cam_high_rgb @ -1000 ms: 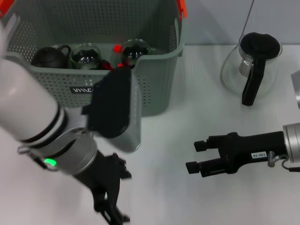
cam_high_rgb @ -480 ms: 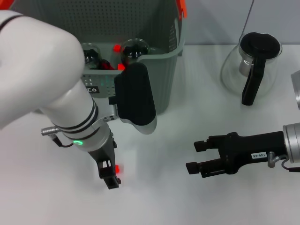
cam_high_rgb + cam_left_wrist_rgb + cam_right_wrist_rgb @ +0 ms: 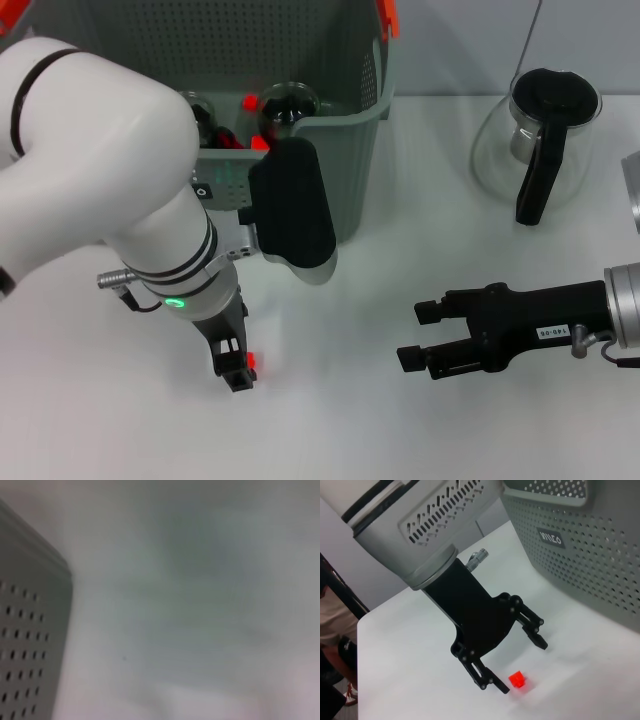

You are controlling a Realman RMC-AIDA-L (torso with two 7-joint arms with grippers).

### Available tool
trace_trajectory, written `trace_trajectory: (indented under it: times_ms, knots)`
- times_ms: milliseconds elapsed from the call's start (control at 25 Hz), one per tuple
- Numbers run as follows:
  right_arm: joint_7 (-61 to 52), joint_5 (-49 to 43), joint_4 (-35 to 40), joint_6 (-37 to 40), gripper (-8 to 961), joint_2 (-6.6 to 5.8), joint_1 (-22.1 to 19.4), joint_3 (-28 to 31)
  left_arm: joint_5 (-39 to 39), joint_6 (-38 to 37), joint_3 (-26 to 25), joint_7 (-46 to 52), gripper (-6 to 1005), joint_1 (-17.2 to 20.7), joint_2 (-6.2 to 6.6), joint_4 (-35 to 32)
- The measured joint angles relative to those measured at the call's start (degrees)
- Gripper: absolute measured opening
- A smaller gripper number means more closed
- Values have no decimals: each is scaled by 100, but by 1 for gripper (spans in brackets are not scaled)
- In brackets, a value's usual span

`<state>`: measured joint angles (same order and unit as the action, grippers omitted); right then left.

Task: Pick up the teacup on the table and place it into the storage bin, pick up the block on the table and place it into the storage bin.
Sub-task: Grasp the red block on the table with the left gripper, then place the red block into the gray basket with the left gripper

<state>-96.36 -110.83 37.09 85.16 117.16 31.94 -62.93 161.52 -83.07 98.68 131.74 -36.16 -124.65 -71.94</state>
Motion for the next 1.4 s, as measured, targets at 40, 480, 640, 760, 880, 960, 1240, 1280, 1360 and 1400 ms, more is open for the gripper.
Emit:
trace_trajectory:
  times_ms: [40, 480, 640, 760, 880, 960, 1240, 1280, 1360, 1400]
  knots:
    - [1, 0, 0, 0, 885, 0, -2, 0, 2, -1, 19, 0, 877, -1, 1, 4]
    - [10, 0, -1, 0, 885, 0, -7, 0, -25, 45, 274, -45, 443, 6, 2, 92]
    - [12, 0, -1, -5, 885, 0, -9, 0, -43, 47, 292, -48, 382, 0, 2, 128]
    - [12, 0, 0, -7, 885, 0, -14, 0, -48, 35, 347, -56, 357, 4, 2, 134]
    - [12, 0, -1, -9, 885, 0, -21, 0, -59, 33, 362, -56, 332, 13, 2, 135]
    - [12, 0, 0, -9, 885, 0, -22, 0, -68, 32, 366, -56, 323, 13, 2, 136]
    - [15, 0, 0, -9, 885, 0, -21, 0, -66, 43, 344, 3, 318, 18, 2, 137]
    - [17, 0, 0, -9, 885, 0, -21, 0, -63, 43, 327, 57, 317, 14, 2, 134]
    - [25, 0, 0, -8, 885, 0, -24, 0, -62, 31, 294, 178, 316, 5, 4, 74]
    - [27, 0, -1, -8, 884, 0, -24, 0, -62, 20, 283, 218, 271, 12, 6, 25]
